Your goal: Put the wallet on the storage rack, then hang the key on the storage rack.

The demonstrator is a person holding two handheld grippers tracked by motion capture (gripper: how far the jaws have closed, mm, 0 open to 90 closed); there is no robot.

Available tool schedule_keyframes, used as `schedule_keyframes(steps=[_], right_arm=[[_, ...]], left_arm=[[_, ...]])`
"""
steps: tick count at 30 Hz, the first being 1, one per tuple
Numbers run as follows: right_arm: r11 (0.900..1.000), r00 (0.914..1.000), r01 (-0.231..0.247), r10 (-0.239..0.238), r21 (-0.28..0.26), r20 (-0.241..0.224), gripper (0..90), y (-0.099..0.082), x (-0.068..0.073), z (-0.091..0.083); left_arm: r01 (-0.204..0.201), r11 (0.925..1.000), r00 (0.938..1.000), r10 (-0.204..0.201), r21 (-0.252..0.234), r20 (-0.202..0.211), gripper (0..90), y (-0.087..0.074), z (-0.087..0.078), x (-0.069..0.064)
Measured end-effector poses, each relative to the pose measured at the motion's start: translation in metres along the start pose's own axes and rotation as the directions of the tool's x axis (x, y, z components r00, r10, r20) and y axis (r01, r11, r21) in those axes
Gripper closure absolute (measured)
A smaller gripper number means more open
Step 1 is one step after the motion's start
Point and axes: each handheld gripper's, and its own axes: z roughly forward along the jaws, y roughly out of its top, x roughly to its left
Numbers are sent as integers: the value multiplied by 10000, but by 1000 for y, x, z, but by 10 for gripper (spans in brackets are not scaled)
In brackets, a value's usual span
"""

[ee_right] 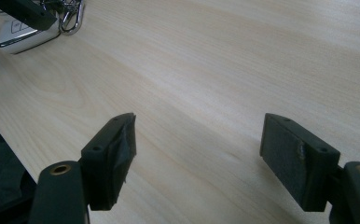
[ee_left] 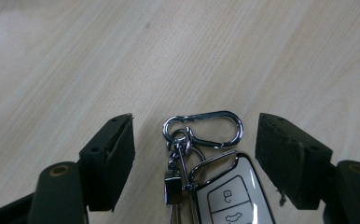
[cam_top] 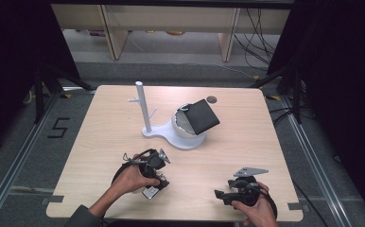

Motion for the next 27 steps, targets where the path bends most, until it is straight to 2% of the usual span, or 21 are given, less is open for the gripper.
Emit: schedule_keyframes(steps=[1,2,4,6,7,8,10,11,12,13,14,15,20,22,23,25,26,27], right_arm=[[10000,10000,19,-19,-4,-5,277,0,0,0],[9999,10000,92,-92,66,8,277,0,0,-1],[9999,10000,74,-74,85,-46,278,0,0,-1],[9996,9998,-83,87,282,-151,278,1,2,-2],[9997,9998,-8,13,260,-188,278,1,1,-1],[9994,9995,282,-279,197,-119,278,1,-1,-1],[9999,9999,-42,43,164,-100,278,1,2,0],[9995,9996,229,-226,229,-148,279,1,1,0],[9994,9995,249,-245,228,-192,279,1,1,-1],[9992,9996,284,-281,274,-80,279,1,0,-1],[9996,9995,286,-285,87,-121,279,1,0,1],[9998,9998,128,-125,155,-161,279,0,2,1],[9998,9996,185,-183,123,-203,283,0,1,1],[9998,9997,91,-87,171,-243,284,0,2,1],[9994,9995,239,-234,266,-205,285,1,1,0],[9991,9996,191,-183,387,-217,286,1,2,0],[9997,9997,84,-79,227,-245,286,1,3,1],[9998,9987,18,-28,-203,-504,286,-1,3,4]], left_arm=[[41,10000,10000,-41,-4,42,284,0,1,-1],[-101,9998,9999,100,169,76,284,1,1,-1],[33,9995,9999,-38,313,156,283,1,2,-3],[-62,9986,9997,50,533,226,281,1,3,-4],[-147,9980,9997,136,612,182,281,0,4,-4],[-198,9966,9997,185,802,161,283,0,4,-5],[-455,9928,9989,442,1111,150,287,-1,5,-5],[-517,9911,9986,501,1228,159,287,-1,6,-6],[-645,9878,9979,626,1416,175,292,-2,7,-6],[-542,9890,9984,515,1376,235,281,-2,8,-7],[-808,9854,9966,774,1499,286,281,-2,7,-6],[-916,9837,9956,876,1546,327,302,-2,6,-7],[-1212,9736,9923,1140,1933,480,347,-4,3,-8],[-1277,9713,9914,1193,2008,534,352,-2,4,-6],[-1382,9697,9901,1299,2017,538,347,0,5,-6],[-1547,9662,9876,1453,2060,601,368,4,6,-7],[-1543,9663,9876,1450,2059,595,371,6,7,-7],[-1647,9640,9860,1549,2087,625,385,8,7,-7]])
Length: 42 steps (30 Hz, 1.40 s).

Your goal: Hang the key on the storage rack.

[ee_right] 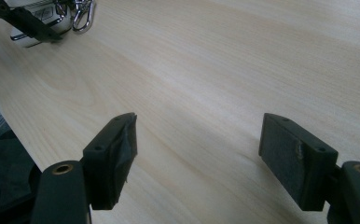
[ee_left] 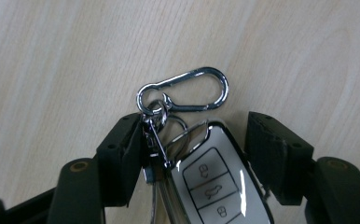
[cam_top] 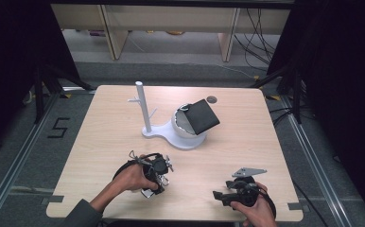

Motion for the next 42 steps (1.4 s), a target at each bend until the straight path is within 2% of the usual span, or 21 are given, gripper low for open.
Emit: schedule_keyframes(steps=[1,2,5,6,9,11,12,13,14,15,18,19,22,26,31,35,36,37,38,40,42], right_arm=[[10000,10000,-5,5,21,-1,287,0,0,0],[9996,9996,43,-35,270,-291,287,1,-1,-3],[9996,9995,39,-30,276,-314,288,1,-2,-3],[9991,9993,-211,222,369,-311,289,1,1,-3],[9995,9993,186,-178,248,-326,290,1,-3,-2],[9994,9994,-51,62,331,-338,291,1,-1,-3],[9995,9994,157,-148,287,-322,291,1,-2,-3],[9999,9999,151,-151,0,-2,291,0,-1,0],[10000,10000,-6,6,97,27,291,0,1,-1],[9987,9995,271,-277,427,121,291,2,0,-4],[9985,9999,135,-139,536,66,292,1,1,-4],[9984,9995,312,-315,477,48,292,2,0,-3],[9983,9995,319,-321,485,21,291,2,0,-3],[9981,9995,301,-298,539,-54,292,2,0,-3],[9984,9996,288,-286,479,-65,296,2,1,-3],[9982,9995,269,-261,538,-156,296,1,1,-2],[9981,9995,292,-285,547,-130,296,1,1,-2],[9981,9996,272,-266,558,-110,296,1,1,-2],[9980,9998,134,-127,611,-118,296,1,2,-2],[9980,9993,313,-302,553,-207,296,1,1,-2],[9981,9993,277,-262,543,-278,296,1,1,-1]], left_arm=[[-63,9999,10000,63,78,54,406,1,0,0],[-57,9999,10000,56,148,73,407,2,0,0],[-38,9996,10000,38,295,10,421,5,0,0],[73,9996,10000,-73,290,-10,424,6,0,1],[378,9992,9992,-376,105,-116,451,8,0,4],[365,9993,9993,-365,52,-105,509,9,0,5],[310,9995,9995,-310,74,-95,513,9,0,5],[210,9997,9997,-209,90,-105,521,10,0,5],[147,9999,9999,-146,74,-79,523,10,0,5],[177,9998,9998,-177,96,-64,521,11,0,4],[19,9999,9999,-18,102,-133,536,13,0,6],[33,10000,9999,-32,39,-133,532,13,0,6],[-268,9996,9995,269,37,-190,536,17,1,5],[-577,9979,9983,578,307,-49,586,21,1,4],[-492,9976,9988,493,480,-8,679,22,0,7],[-687,9956,9975,695,640,-108,671,25,1,6],[-615,9958,9980,624,682,-115,657,26,1,5],[-832,9939,9963,847,731,-176,641,27,1,5],[-865,9932,9961,875,782,-95,642,28,2,5],[-930,9917,9956,937,892,-33,643,31,2,6],[-758,9923,9971,747,980,148,649,33,3,7]])
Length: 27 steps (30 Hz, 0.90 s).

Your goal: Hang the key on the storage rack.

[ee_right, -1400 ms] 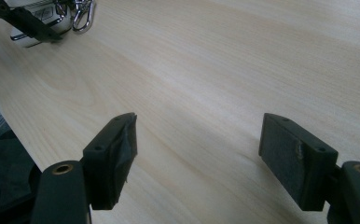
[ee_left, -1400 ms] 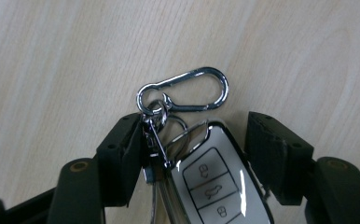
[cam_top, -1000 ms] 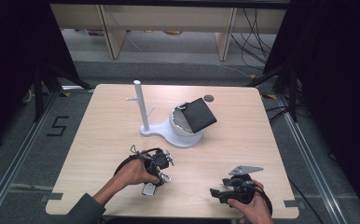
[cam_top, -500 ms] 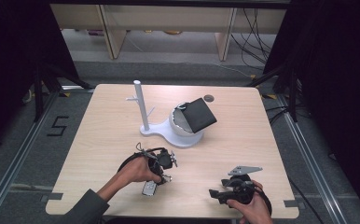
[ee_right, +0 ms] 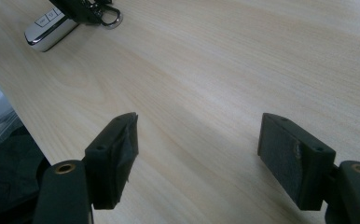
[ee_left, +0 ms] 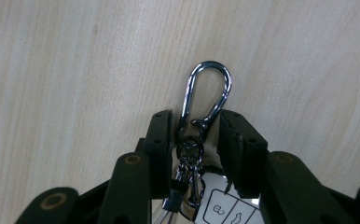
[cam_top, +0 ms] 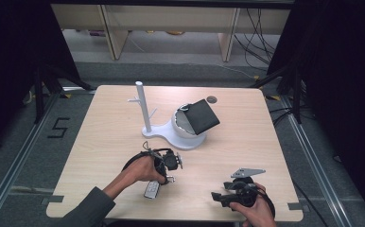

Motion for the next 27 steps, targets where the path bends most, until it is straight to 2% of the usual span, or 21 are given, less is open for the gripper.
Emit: schedule_keyframes(steps=[4,6,7,8,9,10,11,12,13,14,18,19,22,24,26,27], right_arm=[[10000,10000,28,-28,-13,-8,296,0,0,0],[9998,9998,-184,184,-28,-72,296,-1,1,1],[10000,9999,51,-50,-52,98,297,0,1,1],[9999,9999,-103,103,52,93,297,-1,2,0],[10000,9999,41,-41,1,111,297,0,1,0],[9999,9999,-130,130,77,55,297,0,2,0],[10000,10000,36,-36,28,47,297,0,1,1],[9998,9999,-159,158,83,33,297,0,2,0],[9999,9999,-113,113,67,27,297,-1,2,0],[10000,10000,40,-40,21,12,297,0,1,1],[10000,10000,30,-30,26,-5,297,0,0,1],[9999,9999,-125,125,5,36,297,-1,1,1],[10000,10000,8,-9,68,25,298,0,0,1],[9999,10000,-9,9,-116,43,298,-1,0,2],[10000,10000,-8,8,31,-45,298,0,0,1],[10000,10000,-22,22,38,-38,298,0,0,1]], left_arm=[[-64,9997,10000,64,227,10,722,2,0,3],[-47,9995,10000,46,319,28,729,3,0,3],[-3,9994,10000,2,348,42,733,4,0,3],[9,9996,10000,-8,292,-17,739,4,1,3],[-6,9993,10000,6,365,0,741,5,1,3],[-4,9991,10000,5,428,-22,743,6,1,3],[10,9989,10000,-9,467,-42,745,6,0,3],[19,9988,10000,-17,496,-51,746,7,0,2],[16,9985,10000,-15,550,-25,747,7,0,3],[25,9985,10000,-25,542,-3,748,7,0,3],[-60,9989,9998,69,461,-193,752,6,0,0],[-81,9990,9998,90,435,-193,752,6,0,0],[-40,9994,9999,44,349,-138,753,4,0,1],[-50,9996,9999,53,262,-136,753,2,0,1],[-44,9997,9999,47,243,-89,753,1,-2,3],[80,9998,9999,-79,154,-66,754,0,-3,3]])
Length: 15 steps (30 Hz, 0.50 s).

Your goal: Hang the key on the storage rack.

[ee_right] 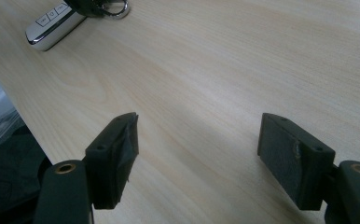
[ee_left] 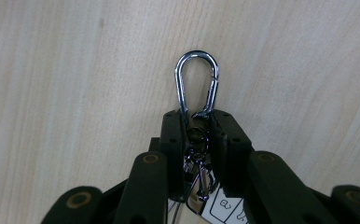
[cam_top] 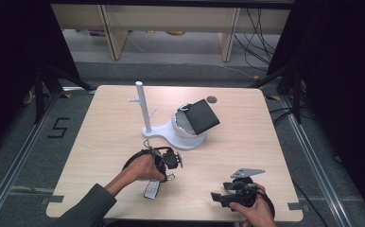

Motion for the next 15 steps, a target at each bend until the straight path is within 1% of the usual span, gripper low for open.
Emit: schedule_keyframes(steps=[1,2,3,4,5,6,7,8,9,10,11,12,13,14,15], right_arm=[[9999,9999,-103,102,77,94,298,0,1,-1],[9997,9998,-205,205,97,67,298,0,2,-1],[9999,9999,-117,117,68,77,298,0,1,0],[9999,9999,-127,126,75,76,298,0,1,0],[9999,9999,-129,129,78,78,298,0,1,0],[10000,9998,95,-95,18,150,298,0,0,0],[10000,9999,32,-33,51,116,299,0,0,0],[10000,10000,24,-25,45,96,298,0,0,0],[10000,9999,21,-21,46,98,298,0,0,0],[9998,9998,-149,147,115,162,298,0,1,0],[10000,9998,-3,2,76,178,298,0,0,0],[10000,9998,57,-58,68,183,298,0,-1,0],[9998,9998,-127,125,127,161,299,0,1,0],[9999,9999,-119,119,21,123,298,-1,1,1],[9999,9999,-29,31,-97,134,298,-1,0,1]], left_arm=[[17,10000,10000,-17,-98,13,753,-1,-1,1],[71,9999,9999,-70,-129,128,754,-2,-3,1],[126,9997,9999,-123,-233,121,754,-3,-5,2],[83,9998,9999,-80,-185,127,754,-4,-7,3],[133,9995,9999,-131,-271,72,754,-5,-9,3],[57,9997,10000,-56,-228,36,753,-6,-12,5],[99,9997,9999,-97,-214,99,754,-8,-14,5],[305,9990,9994,-299,-339,177,754,-10,-16,4],[300,9989,9994,-294,-358,173,753,-11,-20,6],[366,9988,9991,-359,-339,211,754,-13,-23,6],[269,9987,9996,-269,-434,14,754,-14,-27,8],[336,9986,9994,-334,-401,56,753,-16,-30,9],[386,9983,9993,-385,-437,41,753,-18,-34,10],[484,9973,9988,-486,-553,-18,753,-20,-39,12],[570,9966,9984,-570,-591,8,754,-23,-44,13]])
